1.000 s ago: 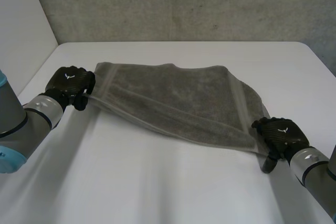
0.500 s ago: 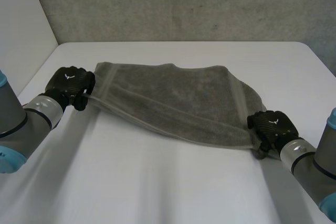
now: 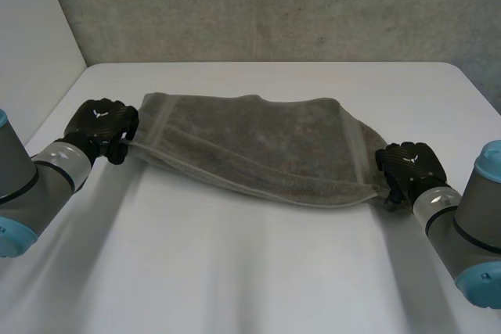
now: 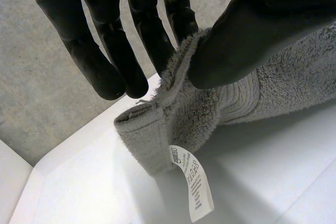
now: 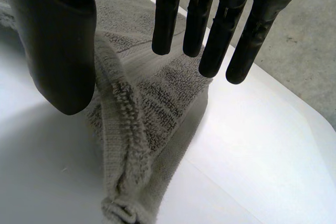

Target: Fold the towel.

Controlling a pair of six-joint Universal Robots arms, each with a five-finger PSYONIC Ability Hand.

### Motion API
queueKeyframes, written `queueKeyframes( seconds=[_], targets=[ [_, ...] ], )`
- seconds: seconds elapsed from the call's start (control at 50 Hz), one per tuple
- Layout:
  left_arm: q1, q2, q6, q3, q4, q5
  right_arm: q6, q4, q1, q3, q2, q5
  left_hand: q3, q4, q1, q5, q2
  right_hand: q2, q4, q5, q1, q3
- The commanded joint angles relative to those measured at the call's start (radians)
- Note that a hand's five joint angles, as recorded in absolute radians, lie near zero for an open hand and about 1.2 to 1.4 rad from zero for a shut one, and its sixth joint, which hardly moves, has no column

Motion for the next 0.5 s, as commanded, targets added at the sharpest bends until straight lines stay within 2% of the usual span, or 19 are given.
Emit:
queueKeyframes(
  seconds=[0.02,0.14,0.18,0.2,0.24,0.26,0.28,0.42,0.5],
  targets=[
    [0.004,0.000,0.000,0.000,0.000,0.000,-0.008,-0.005,-0.008,0.032,-0.034,-0.004,-0.147,-0.123,-0.057,-0.270,-0.111,-0.013,-0.024,-0.008,-0.018,-0.027],
    [0.004,-0.001,0.000,0.000,0.002,0.000,-0.025,-0.008,-0.015,0.032,-0.037,-0.004,-0.147,-0.123,-0.057,-0.270,-0.111,0.046,0.035,0.051,0.041,0.032],
    [0.004,-0.001,0.000,0.000,0.000,0.000,-0.048,-0.005,-0.017,0.030,-0.040,-0.005,-0.147,-0.123,-0.057,-0.270,-0.111,0.262,0.251,0.267,0.256,0.248],
    [0.004,-0.001,0.000,0.000,0.000,0.000,-0.048,-0.005,-0.017,0.030,-0.040,-0.005,-0.147,-0.123,-0.057,-0.270,-0.111,0.263,0.252,0.268,0.258,0.249],
    [0.006,-0.001,0.000,0.000,0.000,0.000,-0.062,0.012,-0.018,0.027,-0.048,-0.010,-0.147,-0.123,-0.057,-0.270,-0.111,0.605,0.594,0.610,0.600,0.591],
    [0.006,-0.001,0.000,0.000,0.000,0.000,-0.062,0.012,-0.018,0.027,-0.048,-0.010,-0.147,-0.123,-0.057,-0.270,-0.111,0.607,0.596,0.612,0.601,0.593],
    [0.006,-0.001,0.000,-0.001,0.000,0.000,-0.068,0.019,-0.017,0.027,-0.057,-0.010,-0.147,-0.123,-0.057,-0.270,-0.111,0.818,0.807,0.823,0.812,0.804],
    [0.003,0.003,0.005,-0.013,0.000,0.002,-0.083,0.070,-0.018,0.024,-0.136,-0.027,-0.147,-0.123,-0.057,-0.270,-0.111,0.820,0.809,0.825,0.815,0.806],
    [0.003,0.052,0.011,-0.032,-0.003,0.000,-0.080,0.104,-0.021,0.021,-0.235,-0.054,-0.147,-0.123,-0.057,-0.270,-0.111,0.820,0.809,0.825,0.815,0.806]
  ],
)
